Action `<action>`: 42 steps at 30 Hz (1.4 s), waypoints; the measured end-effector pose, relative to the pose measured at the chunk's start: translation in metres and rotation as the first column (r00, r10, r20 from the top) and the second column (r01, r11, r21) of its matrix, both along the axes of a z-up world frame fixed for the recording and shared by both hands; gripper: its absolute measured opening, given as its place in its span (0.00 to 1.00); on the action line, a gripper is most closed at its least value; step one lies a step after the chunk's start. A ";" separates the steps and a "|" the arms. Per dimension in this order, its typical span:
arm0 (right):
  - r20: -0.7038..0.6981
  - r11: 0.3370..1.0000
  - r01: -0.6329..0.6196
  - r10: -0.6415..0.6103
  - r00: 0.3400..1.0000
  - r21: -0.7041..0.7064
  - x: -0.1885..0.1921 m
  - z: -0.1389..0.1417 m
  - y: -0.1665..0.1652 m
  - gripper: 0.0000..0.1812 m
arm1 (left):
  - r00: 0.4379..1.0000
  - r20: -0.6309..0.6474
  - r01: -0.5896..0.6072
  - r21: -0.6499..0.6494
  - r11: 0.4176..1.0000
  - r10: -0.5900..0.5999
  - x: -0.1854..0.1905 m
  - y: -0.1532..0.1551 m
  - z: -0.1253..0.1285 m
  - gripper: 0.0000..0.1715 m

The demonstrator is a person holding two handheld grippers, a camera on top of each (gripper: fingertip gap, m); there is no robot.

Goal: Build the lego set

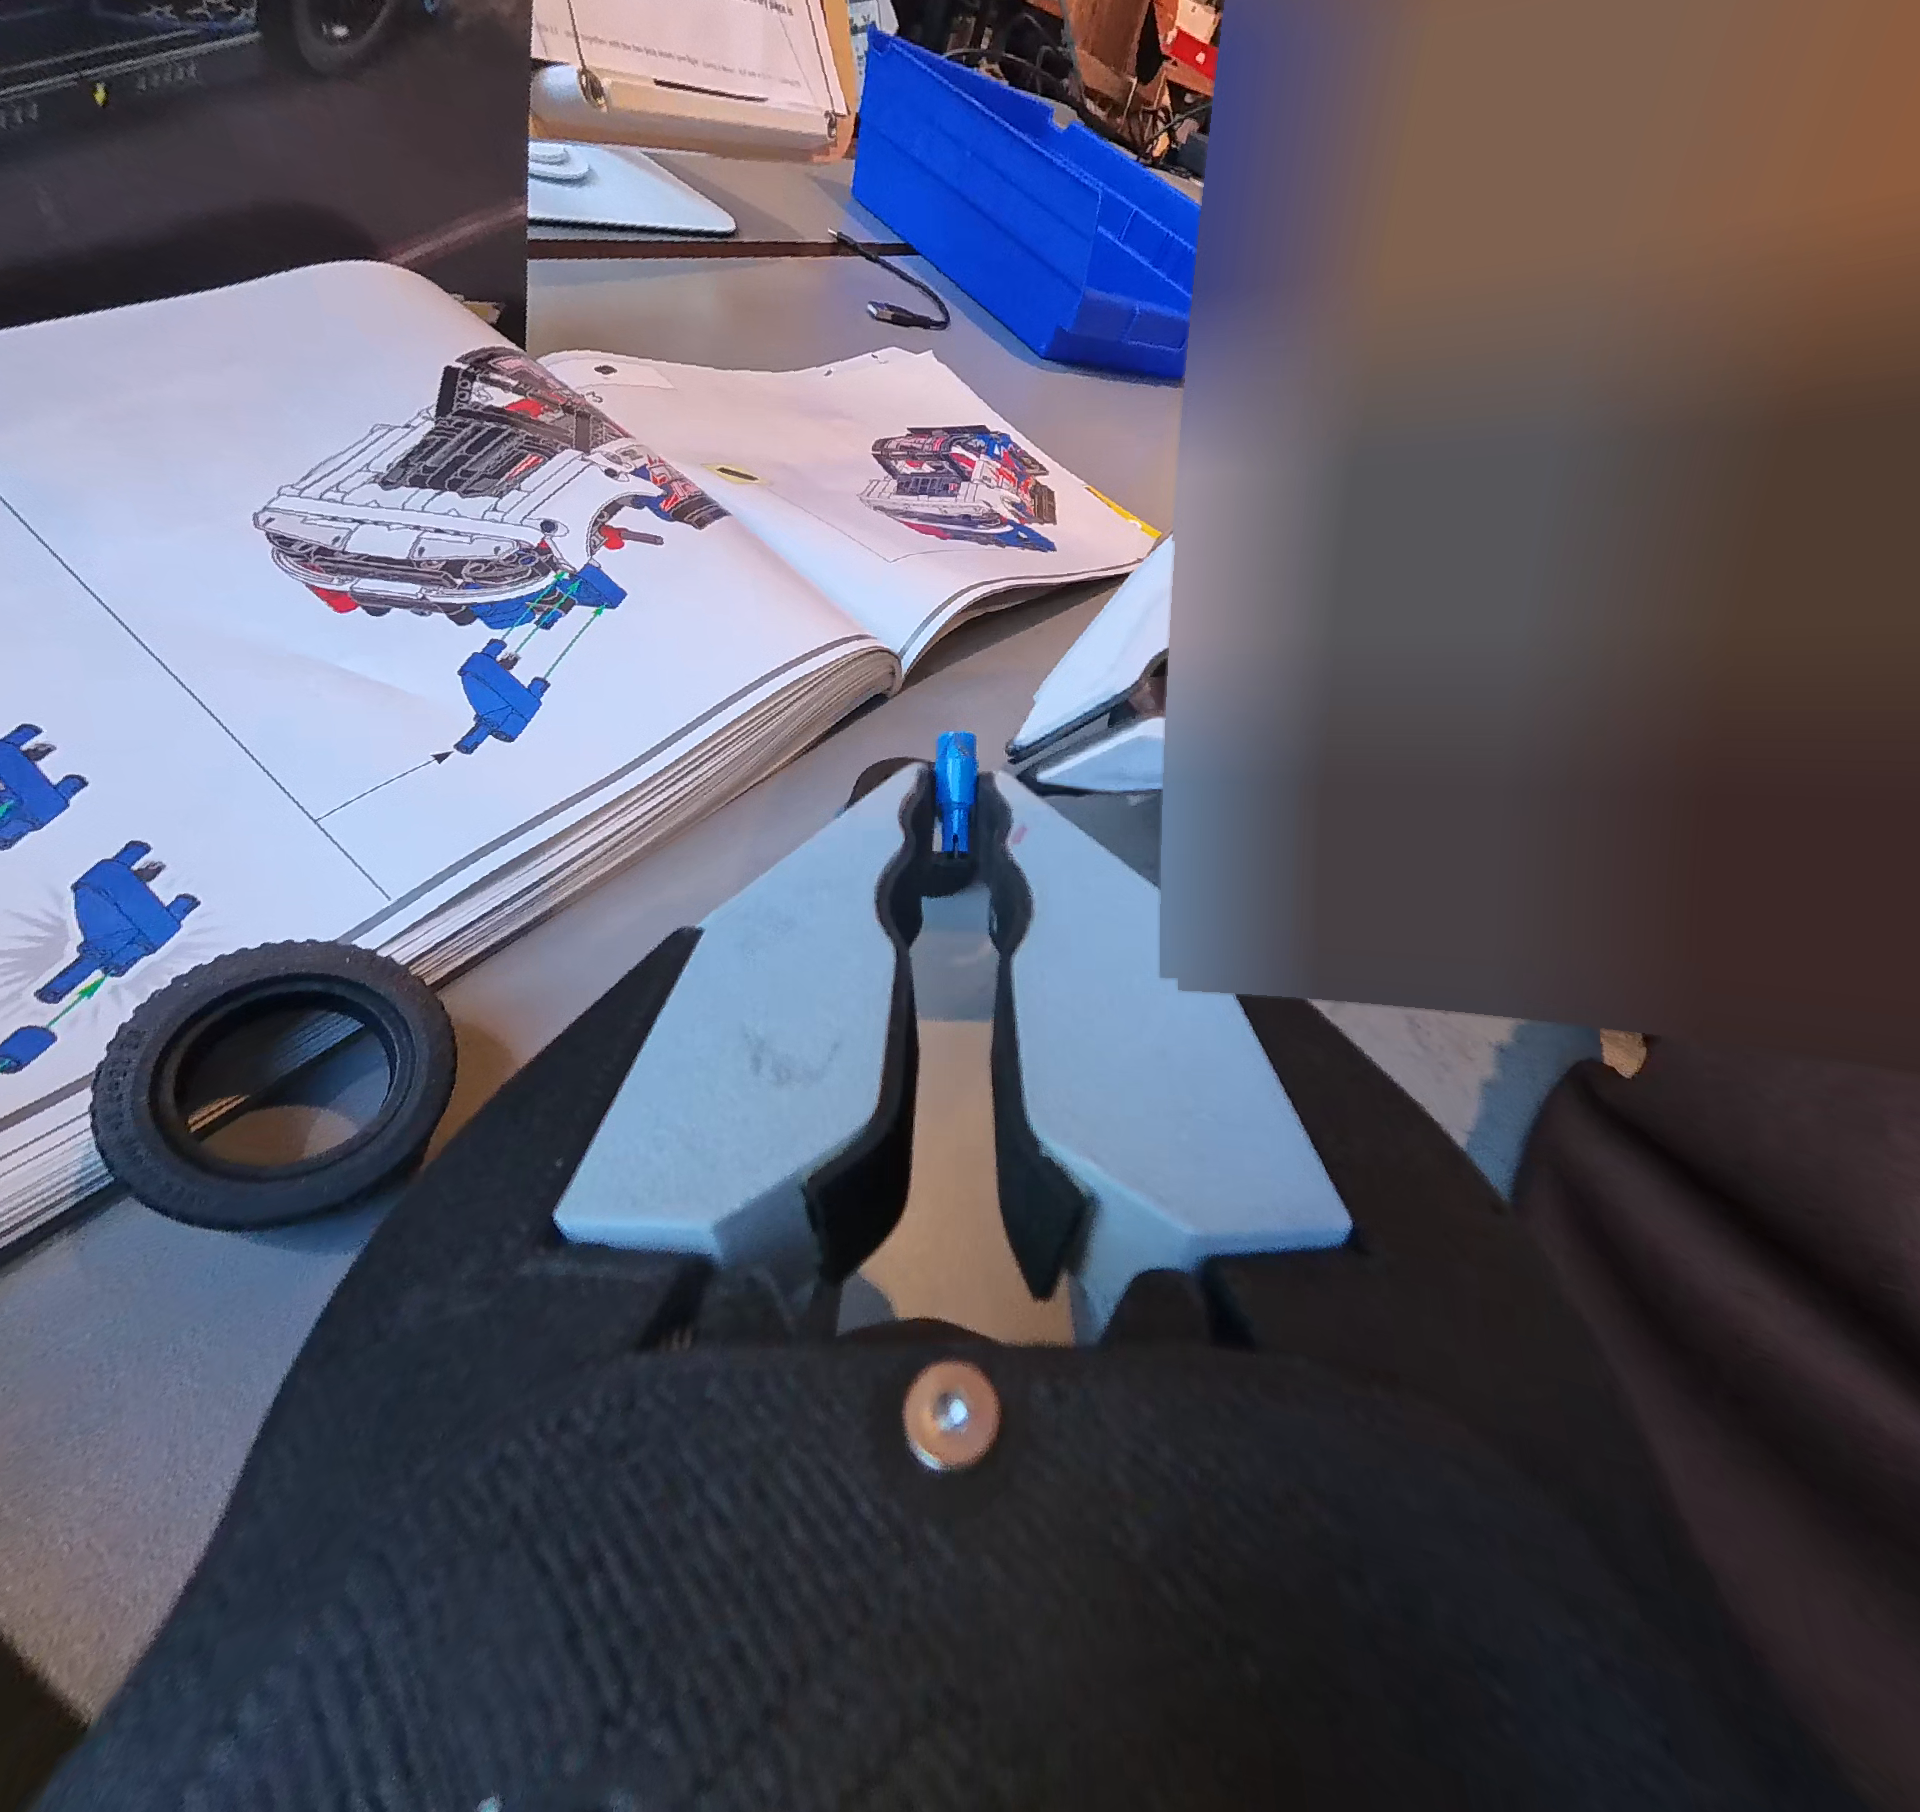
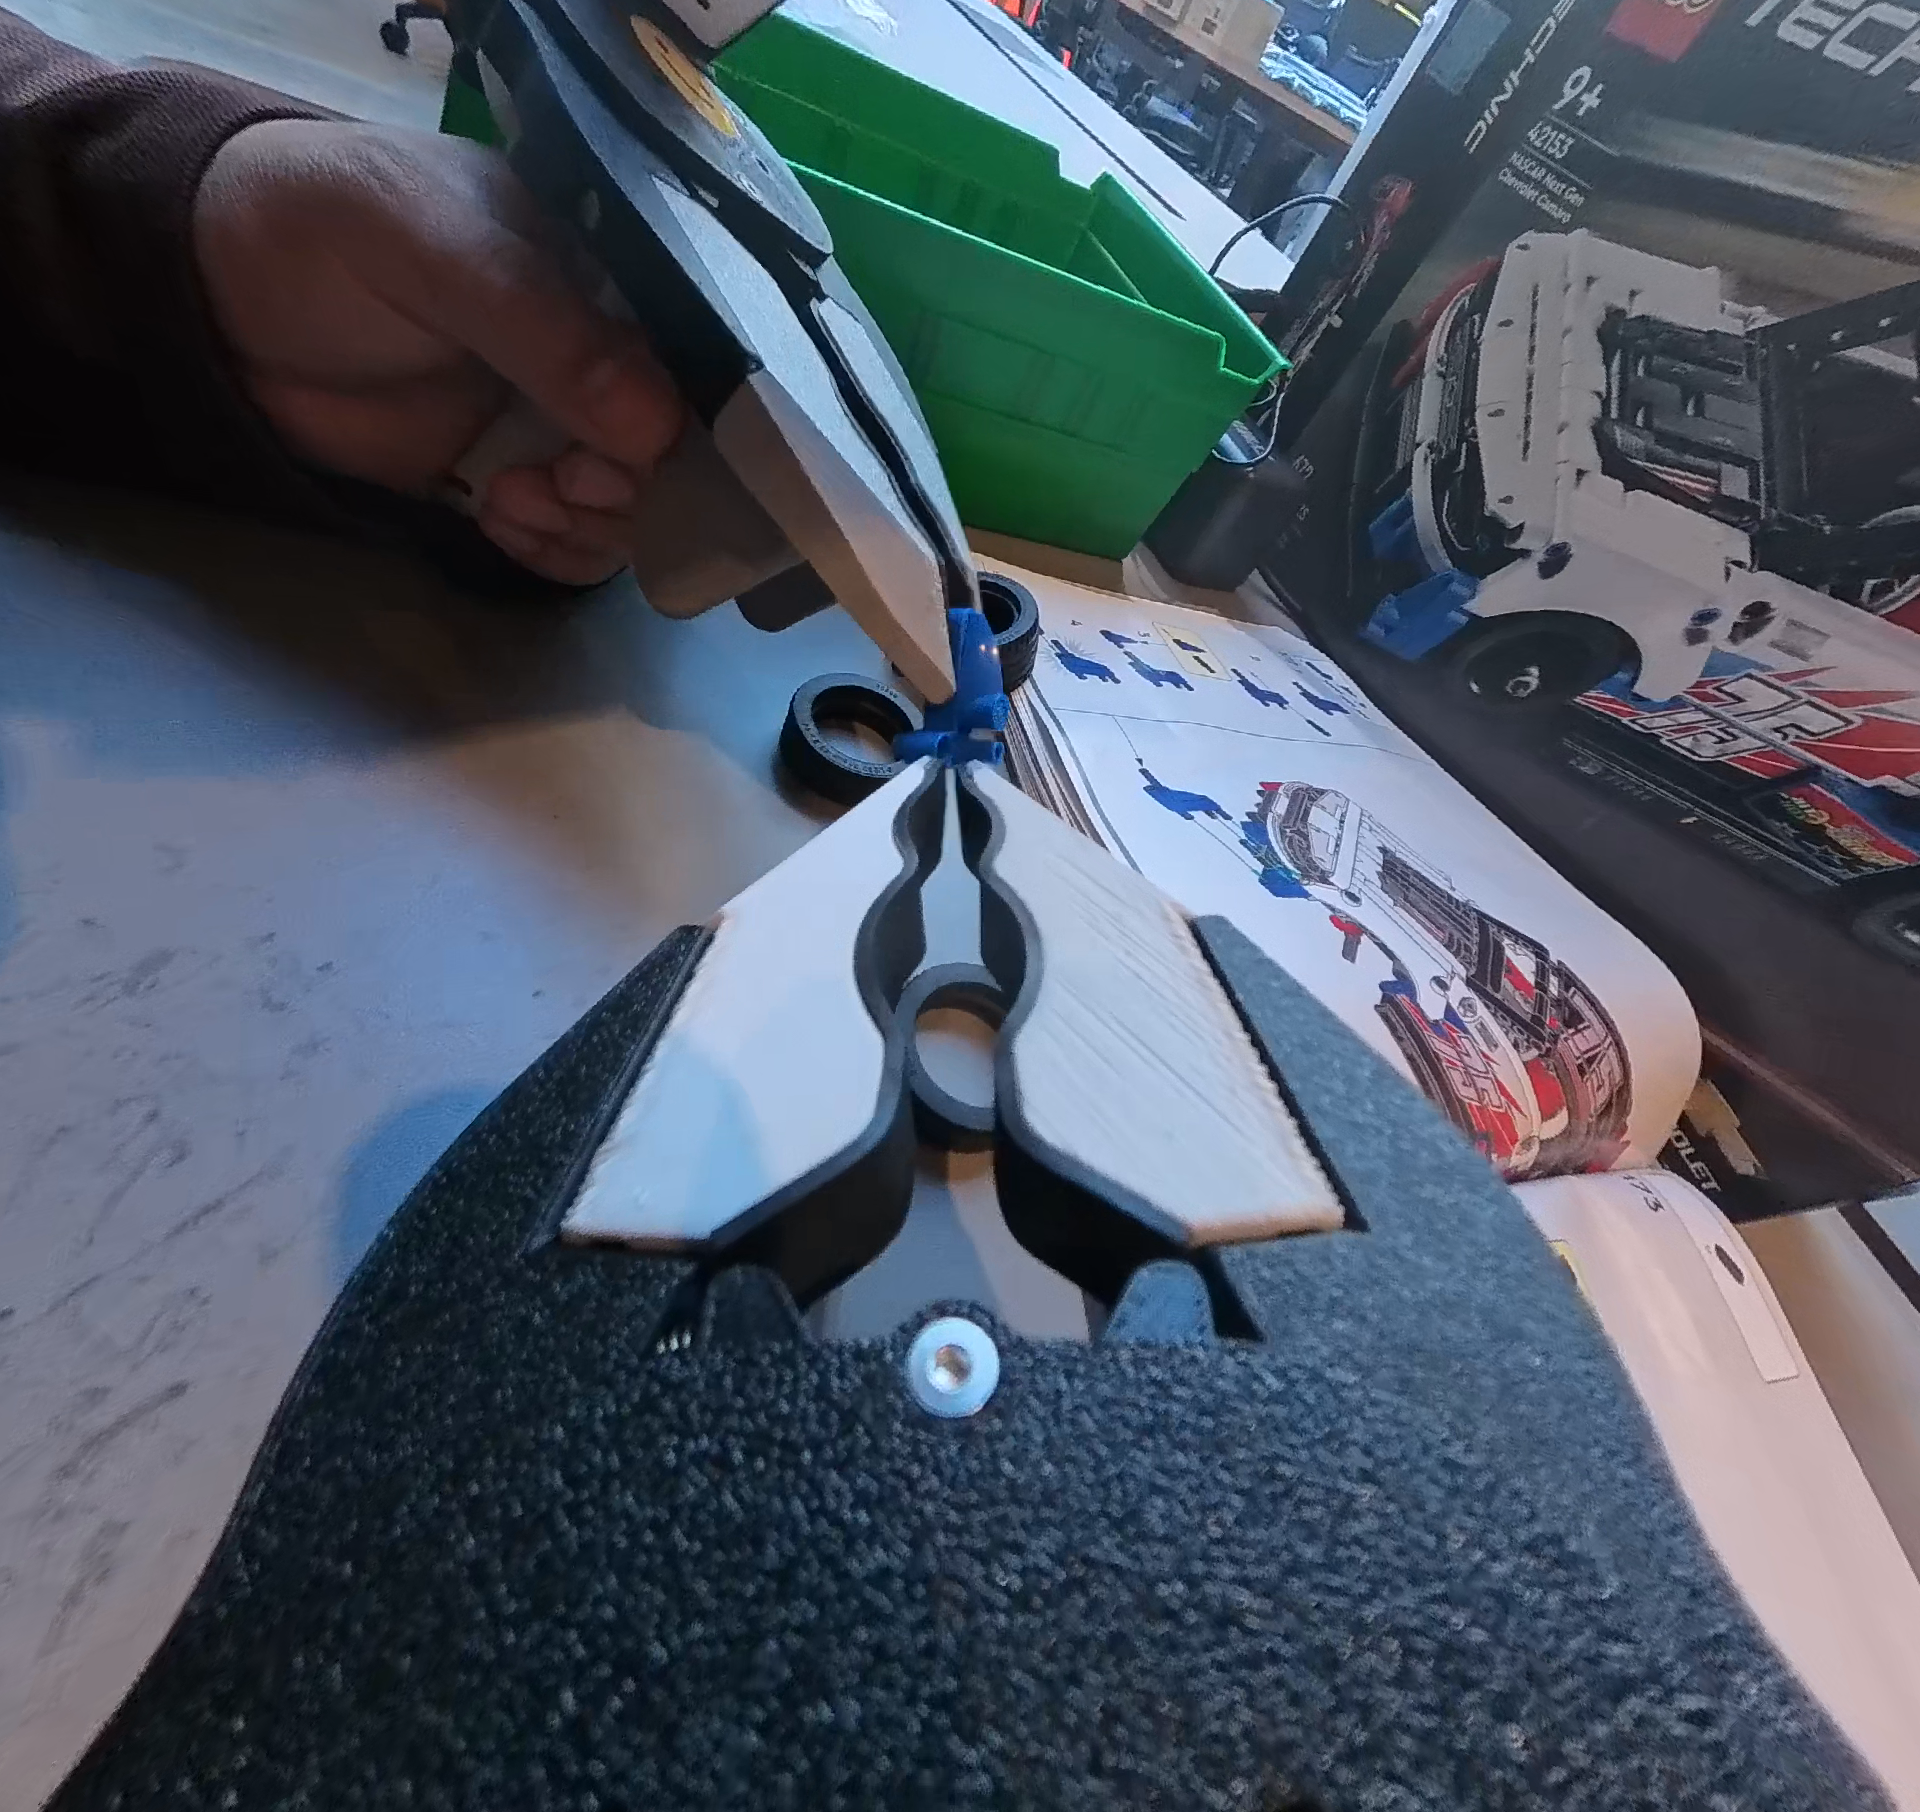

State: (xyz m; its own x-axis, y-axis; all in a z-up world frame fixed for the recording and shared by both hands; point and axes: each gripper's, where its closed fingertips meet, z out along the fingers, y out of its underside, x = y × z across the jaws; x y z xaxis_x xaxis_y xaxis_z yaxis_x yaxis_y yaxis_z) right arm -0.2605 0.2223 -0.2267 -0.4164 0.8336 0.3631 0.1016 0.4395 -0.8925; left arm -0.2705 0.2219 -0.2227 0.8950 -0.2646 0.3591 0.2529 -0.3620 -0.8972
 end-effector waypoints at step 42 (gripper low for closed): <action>0.128 0.991 0.132 -0.126 0.984 -0.036 0.016 -0.010 0.036 0.07 | 0.997 -0.081 -0.006 -0.153 0.988 -0.006 -0.005 -0.004 -0.027 0.02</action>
